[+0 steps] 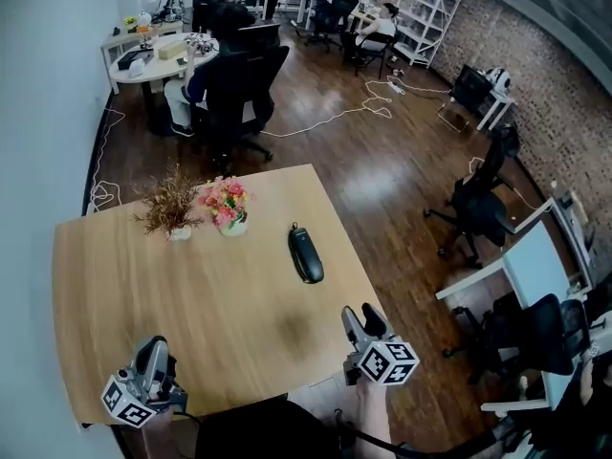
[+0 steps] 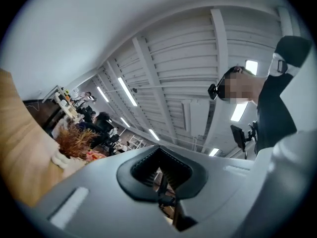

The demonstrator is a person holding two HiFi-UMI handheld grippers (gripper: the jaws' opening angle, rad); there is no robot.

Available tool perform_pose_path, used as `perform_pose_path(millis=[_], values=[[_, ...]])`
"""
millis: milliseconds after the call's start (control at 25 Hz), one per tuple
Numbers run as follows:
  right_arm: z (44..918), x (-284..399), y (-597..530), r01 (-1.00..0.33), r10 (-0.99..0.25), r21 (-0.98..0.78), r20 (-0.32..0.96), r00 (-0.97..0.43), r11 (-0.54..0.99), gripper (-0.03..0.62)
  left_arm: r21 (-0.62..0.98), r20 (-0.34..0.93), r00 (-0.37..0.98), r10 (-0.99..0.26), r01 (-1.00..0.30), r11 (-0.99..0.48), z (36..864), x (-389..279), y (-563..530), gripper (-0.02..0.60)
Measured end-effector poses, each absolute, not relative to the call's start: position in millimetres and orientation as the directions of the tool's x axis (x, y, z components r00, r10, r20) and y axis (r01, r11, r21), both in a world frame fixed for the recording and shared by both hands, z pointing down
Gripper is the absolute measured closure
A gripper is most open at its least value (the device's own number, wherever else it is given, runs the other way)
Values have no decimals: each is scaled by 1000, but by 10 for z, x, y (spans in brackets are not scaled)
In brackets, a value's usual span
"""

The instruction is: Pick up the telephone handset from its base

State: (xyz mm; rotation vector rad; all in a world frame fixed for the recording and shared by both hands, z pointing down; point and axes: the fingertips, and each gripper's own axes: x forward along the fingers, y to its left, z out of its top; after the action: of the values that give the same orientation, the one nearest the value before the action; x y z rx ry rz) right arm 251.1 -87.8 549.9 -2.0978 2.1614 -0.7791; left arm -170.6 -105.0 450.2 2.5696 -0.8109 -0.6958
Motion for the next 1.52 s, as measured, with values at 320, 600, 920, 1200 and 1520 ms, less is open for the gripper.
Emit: perform_pose_path(millis=[320,600,920,1200,1520], values=[[5527,1935,-911,-975,-900,-222,429,-82,-17,380,571,-263,679,-686,-463,-678,5015,-2321,-1271,578],[5827,1862,-892,-990,-847,-141,525,-90,17,464,616,-257,644,-720,-465,-636,5242,-2539,-1337,578],[6545,2132,-1873,-993,-767,-54,631,-114,103,408,591,-215,547,-809,-586,-554,5167,-2797,-1322,578],[7096,2472,-2838,-988,-699,16,709,-96,151,364,552,-187,500,-846,-659,-511,4917,-2667,-1213,578],[7593,2563,-3315,-980,-619,34,779,-95,194,324,526,-145,483,-863,-702,-481,4855,-2423,-1104,578]])
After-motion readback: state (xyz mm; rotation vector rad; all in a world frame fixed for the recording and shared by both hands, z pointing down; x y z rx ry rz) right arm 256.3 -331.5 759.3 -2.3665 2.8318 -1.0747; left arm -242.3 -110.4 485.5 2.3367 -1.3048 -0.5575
